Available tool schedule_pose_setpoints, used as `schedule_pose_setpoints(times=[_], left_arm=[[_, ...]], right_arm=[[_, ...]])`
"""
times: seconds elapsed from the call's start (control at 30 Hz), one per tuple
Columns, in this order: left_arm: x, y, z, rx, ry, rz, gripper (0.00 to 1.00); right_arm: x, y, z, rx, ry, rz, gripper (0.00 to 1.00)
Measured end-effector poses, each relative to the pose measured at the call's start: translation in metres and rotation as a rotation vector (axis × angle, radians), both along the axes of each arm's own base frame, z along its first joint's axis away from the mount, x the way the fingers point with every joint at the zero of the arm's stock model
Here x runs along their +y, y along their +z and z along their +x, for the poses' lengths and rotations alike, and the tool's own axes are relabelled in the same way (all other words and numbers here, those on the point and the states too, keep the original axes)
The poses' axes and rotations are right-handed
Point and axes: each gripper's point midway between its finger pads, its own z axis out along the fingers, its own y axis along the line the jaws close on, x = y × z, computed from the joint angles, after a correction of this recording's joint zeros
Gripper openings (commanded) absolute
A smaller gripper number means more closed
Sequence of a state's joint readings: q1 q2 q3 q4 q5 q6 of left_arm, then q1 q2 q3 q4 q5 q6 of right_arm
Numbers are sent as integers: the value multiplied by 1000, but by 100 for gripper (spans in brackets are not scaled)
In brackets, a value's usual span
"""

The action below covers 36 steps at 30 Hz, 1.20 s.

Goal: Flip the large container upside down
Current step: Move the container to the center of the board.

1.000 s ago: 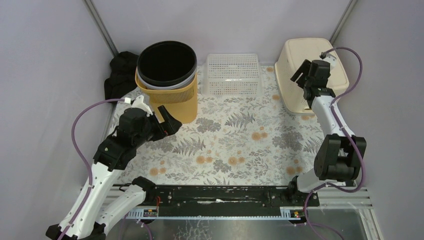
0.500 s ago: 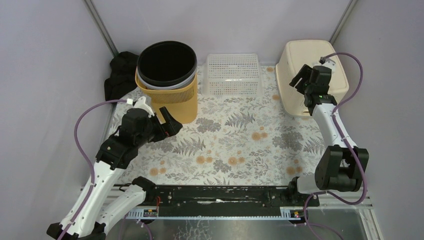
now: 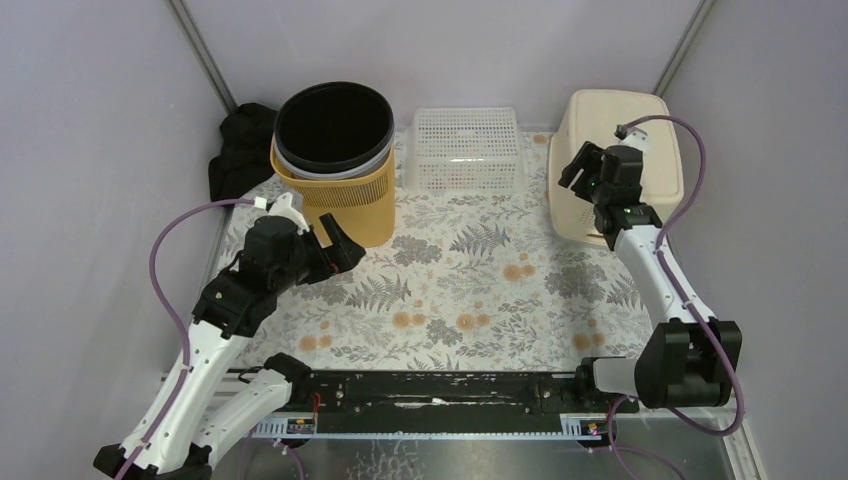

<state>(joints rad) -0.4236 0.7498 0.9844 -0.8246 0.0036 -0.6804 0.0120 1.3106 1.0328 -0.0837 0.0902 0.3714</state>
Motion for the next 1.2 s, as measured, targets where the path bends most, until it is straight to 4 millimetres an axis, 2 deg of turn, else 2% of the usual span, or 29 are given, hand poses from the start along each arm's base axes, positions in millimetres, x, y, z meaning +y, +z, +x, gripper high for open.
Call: schedule_pose_setpoints(times=[0.13, 0.37, 0.67, 0.87, 1.1, 1.2], left_arm=[[0, -1, 0, 2, 0, 1, 100], [0, -3, 1, 9, 0, 4, 100], [-1, -6, 1, 18, 0, 7, 100], [-1, -10, 1, 29, 4, 7, 100], [-1, -10, 1, 29, 5, 4, 100], [-1, -10, 1, 29, 6, 4, 100]], right_arm=[[26, -1, -8, -12, 49, 3, 73], [86, -1, -32, -33, 176, 46, 74], [115, -1, -55, -85, 214, 115, 74], [146, -4, -75, -91, 267, 160, 74], [199, -3, -102, -97, 364, 221, 74], [229, -3, -119, -88, 419, 250, 74]])
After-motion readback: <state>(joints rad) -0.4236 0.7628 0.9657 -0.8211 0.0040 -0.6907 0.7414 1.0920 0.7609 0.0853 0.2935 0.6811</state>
